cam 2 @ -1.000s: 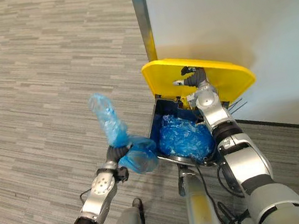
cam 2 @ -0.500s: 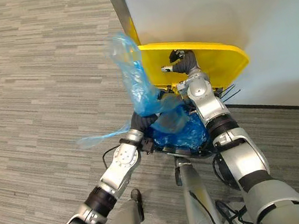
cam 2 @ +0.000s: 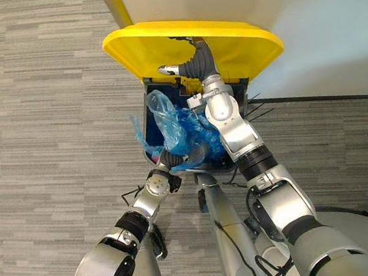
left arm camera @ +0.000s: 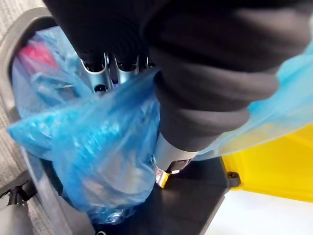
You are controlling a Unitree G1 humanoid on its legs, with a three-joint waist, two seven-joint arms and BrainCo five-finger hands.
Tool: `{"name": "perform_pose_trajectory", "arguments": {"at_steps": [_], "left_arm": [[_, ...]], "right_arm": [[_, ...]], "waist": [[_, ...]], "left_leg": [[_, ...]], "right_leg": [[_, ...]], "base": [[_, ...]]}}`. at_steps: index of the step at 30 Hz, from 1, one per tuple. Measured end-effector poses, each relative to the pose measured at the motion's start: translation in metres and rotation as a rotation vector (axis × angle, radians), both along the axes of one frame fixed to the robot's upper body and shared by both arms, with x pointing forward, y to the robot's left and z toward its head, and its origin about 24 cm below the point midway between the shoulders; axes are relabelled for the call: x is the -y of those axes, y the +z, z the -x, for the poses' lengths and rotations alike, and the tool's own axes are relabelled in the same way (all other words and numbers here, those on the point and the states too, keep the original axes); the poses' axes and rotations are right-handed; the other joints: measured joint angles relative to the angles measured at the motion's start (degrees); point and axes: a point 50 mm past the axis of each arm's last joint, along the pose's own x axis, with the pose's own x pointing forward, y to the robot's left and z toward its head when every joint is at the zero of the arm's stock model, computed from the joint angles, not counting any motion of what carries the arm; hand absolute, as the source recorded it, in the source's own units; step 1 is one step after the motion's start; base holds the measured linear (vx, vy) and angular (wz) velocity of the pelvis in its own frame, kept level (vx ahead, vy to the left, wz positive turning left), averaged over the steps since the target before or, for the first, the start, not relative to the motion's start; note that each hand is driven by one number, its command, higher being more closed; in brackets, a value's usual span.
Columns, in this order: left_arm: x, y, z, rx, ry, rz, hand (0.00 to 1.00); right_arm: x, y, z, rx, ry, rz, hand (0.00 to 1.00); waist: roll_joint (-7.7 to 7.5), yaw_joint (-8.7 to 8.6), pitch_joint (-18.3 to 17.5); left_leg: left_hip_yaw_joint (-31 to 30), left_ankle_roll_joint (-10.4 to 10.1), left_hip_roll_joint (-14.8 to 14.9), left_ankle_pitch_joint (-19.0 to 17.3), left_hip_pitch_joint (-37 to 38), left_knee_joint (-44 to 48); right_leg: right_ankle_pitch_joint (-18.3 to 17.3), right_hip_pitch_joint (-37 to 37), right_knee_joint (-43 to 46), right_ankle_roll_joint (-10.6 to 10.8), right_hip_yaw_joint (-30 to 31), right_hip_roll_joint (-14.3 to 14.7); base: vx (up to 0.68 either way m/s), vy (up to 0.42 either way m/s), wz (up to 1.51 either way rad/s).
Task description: Gather rubbish on tea table into small bin, then transfer packed bag to large trash can.
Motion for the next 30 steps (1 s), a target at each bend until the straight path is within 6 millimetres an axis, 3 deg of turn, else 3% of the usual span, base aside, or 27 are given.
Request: {"name": "perform_pose_trajectory", "arguments": {"at_steps": [5,8,10,11,13,14,16,18,20,21,22,23,24,25,26,27,28,29,30], "left_arm": [[0.010,-0.006,0.007,-0.021,-0.022,0.012,0.00],[0.009,-0.008,0.008,-0.031,-0.016,0.016,0.00],[0.007,-0.011,0.009,-0.037,-0.010,0.018,0.00],[0.000,-0.020,0.014,-0.063,0.005,0.016,0.00],[-0.024,-0.044,0.027,-0.129,0.054,-0.017,0.00],[-0.042,-0.059,0.037,-0.174,0.090,-0.044,0.00],[-0.070,-0.070,0.043,-0.205,0.154,-0.071,0.00],[-0.106,-0.082,0.058,-0.234,0.249,-0.065,0.00],[-0.135,-0.093,0.076,-0.269,0.328,-0.073,0.00],[-0.154,-0.102,0.091,-0.303,0.382,-0.078,0.00],[-0.165,-0.109,0.104,-0.338,0.429,-0.072,0.00],[-0.175,-0.114,0.114,-0.363,0.472,-0.063,0.00],[-0.191,-0.124,0.137,-0.415,0.544,-0.059,0.00],[-0.199,-0.132,0.155,-0.460,0.579,-0.055,0.00],[-0.202,-0.138,0.171,-0.498,0.599,-0.053,0.00],[-0.203,-0.141,0.180,-0.513,0.605,-0.052,0.00],[-0.204,-0.144,0.195,-0.539,0.630,-0.032,0.00],[-0.203,-0.147,0.201,-0.552,0.657,-0.005,0.00],[-0.202,-0.148,0.203,-0.556,0.678,0.022,0.00]], "right_arm": [[0.000,-0.002,0.000,-0.006,0.006,0.006,0.00],[0.005,-0.013,0.000,-0.035,-0.006,0.016,0.00],[0.020,-0.031,0.001,-0.083,-0.044,0.035,0.00],[0.028,-0.052,0.002,-0.144,-0.058,0.052,0.00],[0.032,-0.087,0.008,-0.250,-0.070,0.056,0.00],[0.041,-0.115,0.015,-0.332,-0.085,0.063,0.00],[0.054,-0.145,0.027,-0.422,-0.115,0.055,0.00],[0.068,-0.188,0.049,-0.562,-0.156,0.027,0.00],[0.073,-0.222,0.072,-0.677,-0.163,0.028,0.00],[0.077,-0.243,0.089,-0.753,-0.171,0.021,0.00],[0.080,-0.258,0.103,-0.810,-0.178,0.025,0.00],[0.083,-0.268,0.111,-0.856,-0.182,0.036,0.00],[0.092,-0.293,0.135,-0.970,-0.205,0.037,0.00],[0.100,-0.313,0.160,-1.069,-0.237,0.014,0.00],[0.106,-0.329,0.186,-1.154,-0.273,-0.017,0.00],[0.108,-0.336,0.200,-1.191,-0.287,-0.032,0.00],[0.112,-0.348,0.229,-1.269,-0.321,-0.058,0.00],[0.114,-0.353,0.243,-1.304,-0.345,-0.064,0.00],[0.116,-0.354,0.248,-1.315,-0.358,-0.067,0.00]], "waist": [[-0.01,-0.34,0.0],[-0.01,-0.83,-0.1],[-0.16,-1.21,-0.1],[-0.22,-1.13,-0.2],[-0.43,-1.47,-0.8],[-0.35,-1.39,-2.4],[-0.35,-0.65,-3.1],[-1.68,0.22,-3.8],[-3.41,0.05,-5.4],[-3.97,0.65,-6.0],[-3.25,1.31,-6.0],[-3.48,1.31,-6.2],[-3.58,0.89,-6.3],[-2.76,0.75,-6.7],[-3.35,0.93,-8.0],[-3.80,1.06,-8.6],[-3.83,1.23,-10.0],[-4.70,1.33,-11.5],[-4.60,1.41,-11.9]], "left_leg": [[0.7,-0.2,-0.3,0.1,1.6,-1.2],[0.5,-0.1,-1.1,-0.5,2.8,2.5],[0.0,0.6,-2.3,-1.9,3.4,1.4],[-0.1,1.1,-2.8,-2.2,5.4,-1.0],[-1.0,0.8,-3.5,-2.0,9.5,-5.5],[-3.2,0.7,-3.9,-1.9,10.5,-5.5],[-5.5,0.7,-4.9,-1.9,11.0,-3.2],[-7.0,3.3,-8.3,-1.1,13.4,-2.6],[-5.8,5.8,-10.5,0.4,14.3,-2.8],[-4.0,7.6,-10.5,2.5,14.8,-4.0],[-0.9,8.2,-9.9,3.3,14.8,-4.8],[0.2,8.2,-9.4,3.6,15.1,-5.1],[0.5,8.1,-8.9,4.8,16.0,-6.3],[0.3,7.7,-8.6,6.0,16.9,-7.8],[0.1,7.0,-8.6,7.2,17.1,-9.5],[0.2,6.7,-8.6,7.7,17.0,-10.1],[-0.1,5.9,-8.7,8.3,15.5,-10.5],[-0.4,5.5,-8.3,8.4,13.9,-10.4],[-0.3,5.0,-8.0,8.6,13.0,-10.4]], "right_leg": [[-0.6,0.2,0.5,-1.0,0.0,-0.2],[-0.8,0.9,1.5,-1.2,-1.8,-1.2],[-0.9,1.9,2.3,-1.5,-2.9,-3.5],[-0.7,4.3,1.3,-1.1,-3.2,-4.5],[-0.3,8.9,-1.8,-0.6,-4.4,-5.3],[-0.3,10.8,-3.0,-0.7,-6.3,-5.6],[-0.1,13.7,-4.1,-0.7,-8.2,-5.6],[2.7,17.6,-6.8,-2.3,-8.0,-5.9],[4.3,19.7,-10.0,-0.9,-7.3,-7.5],[2.6,20.5,-11.3,3.2,-8.0,-8.5],[0.2,17.3,-4.5,3.3,-7.4,-9.3],[-1.0,14.9,5.0,-0.9,-6.0,-9.6],[-4.0,13.1,21.9,-4.4,-3.3,-9.9],[-6.0,13.5,30.9,-4.2,-1.0,-10.1],[-8.0,15.8,36.1,-3.4,2.0,-10.2],[-8.8,17.6,36.7,-2.4,4.0,-10.1],[-12.8,23.4,30.1,2.0,7.8,-9.9],[-18.8,27.0,22.2,1.7,7.4,-9.8],[-21.1,28.1,18.4,-0.2,6.2,-9.9]], "base": [[0.05,-0.074,-0.01],[0.03,-0.013,0.14],[-0.04,0.026,0.53],[-0.10,-0.020,0.52],[-0.05,-0.033,0.58],[0.01,-0.029,0.58],[-0.02,-0.004,0.45],[-0.10,0.075,0.05],[-0.21,0.132,-0.21],[-0.34,0.112,-0.57],[-0.32,0.056,-0.68],[-0.30,-0.025,-0.52],[-0.19,-0.047,-0.21],[-0.14,-0.068,-0.09],[-0.07,-0.081,0.00],[-0.06,-0.170,-0.04],[-0.06,-0.258,-0.11],[-0.06,-0.283,-0.12],[-0.05,-0.265,-0.08]]}}
